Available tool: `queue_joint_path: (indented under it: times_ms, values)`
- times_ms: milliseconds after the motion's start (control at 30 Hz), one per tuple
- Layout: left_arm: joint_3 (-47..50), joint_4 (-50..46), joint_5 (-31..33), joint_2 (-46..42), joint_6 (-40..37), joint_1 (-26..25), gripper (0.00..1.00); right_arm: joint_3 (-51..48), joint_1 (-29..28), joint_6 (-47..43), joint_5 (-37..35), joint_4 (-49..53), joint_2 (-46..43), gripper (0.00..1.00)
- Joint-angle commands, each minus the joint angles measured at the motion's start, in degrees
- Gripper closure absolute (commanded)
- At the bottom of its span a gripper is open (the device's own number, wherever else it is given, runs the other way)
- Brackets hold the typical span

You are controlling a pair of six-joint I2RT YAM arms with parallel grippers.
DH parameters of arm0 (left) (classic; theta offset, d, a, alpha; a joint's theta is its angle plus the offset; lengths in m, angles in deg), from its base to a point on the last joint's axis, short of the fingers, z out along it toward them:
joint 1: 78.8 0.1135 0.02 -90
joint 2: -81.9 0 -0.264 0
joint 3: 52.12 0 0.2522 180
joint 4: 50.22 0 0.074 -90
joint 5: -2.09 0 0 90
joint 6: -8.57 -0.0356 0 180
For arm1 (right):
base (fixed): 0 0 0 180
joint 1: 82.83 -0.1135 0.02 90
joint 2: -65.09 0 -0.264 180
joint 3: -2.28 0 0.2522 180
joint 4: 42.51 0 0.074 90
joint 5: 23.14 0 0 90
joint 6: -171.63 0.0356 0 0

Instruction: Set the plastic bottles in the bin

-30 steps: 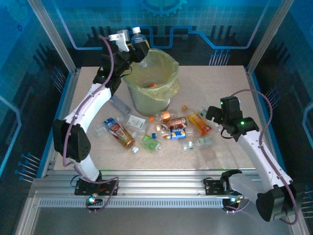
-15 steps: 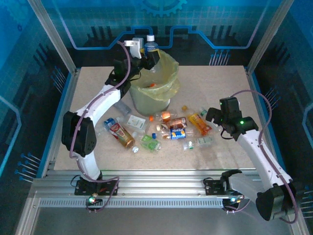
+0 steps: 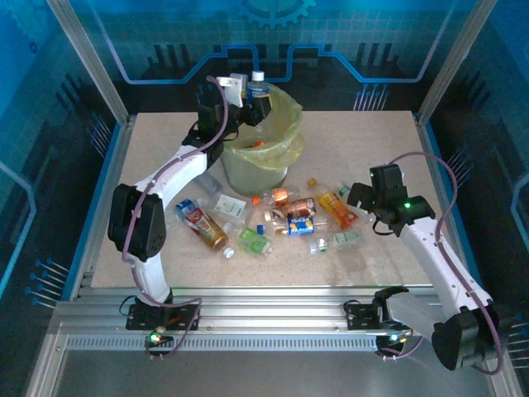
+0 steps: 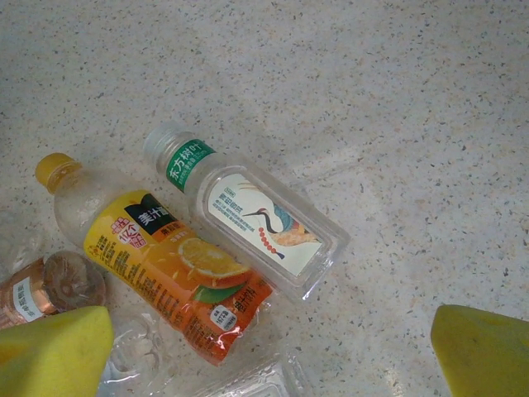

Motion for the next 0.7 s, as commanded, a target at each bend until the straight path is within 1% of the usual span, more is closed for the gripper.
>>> queue_joint_path:
  times_ms: [0,300,433,667]
  values:
    - [-0.43,-1.18,-0.75,1.68,-2.05,-0.33,0.66,1.45,-0.91,1.32,-0.1,1.62,-0.09,0.0]
    - [-1.22,-4.44,-1.24,3.1,-4.14,-0.33,0.65,0.92,-0.96,1.68,-0.6,0.96,-0.36,0.0]
    - [-1.62,-6.27,-1.49,3.78,-5.1,-0.33,0.62,1.54,-0.92,1.37,-0.03,0.96,0.93,0.0]
    - [-2.21,-9.43,-1.51,5.2,-6.38,-0.33,0.61,2.15,-0.92,1.38,0.67,0.72,2.87,0.0]
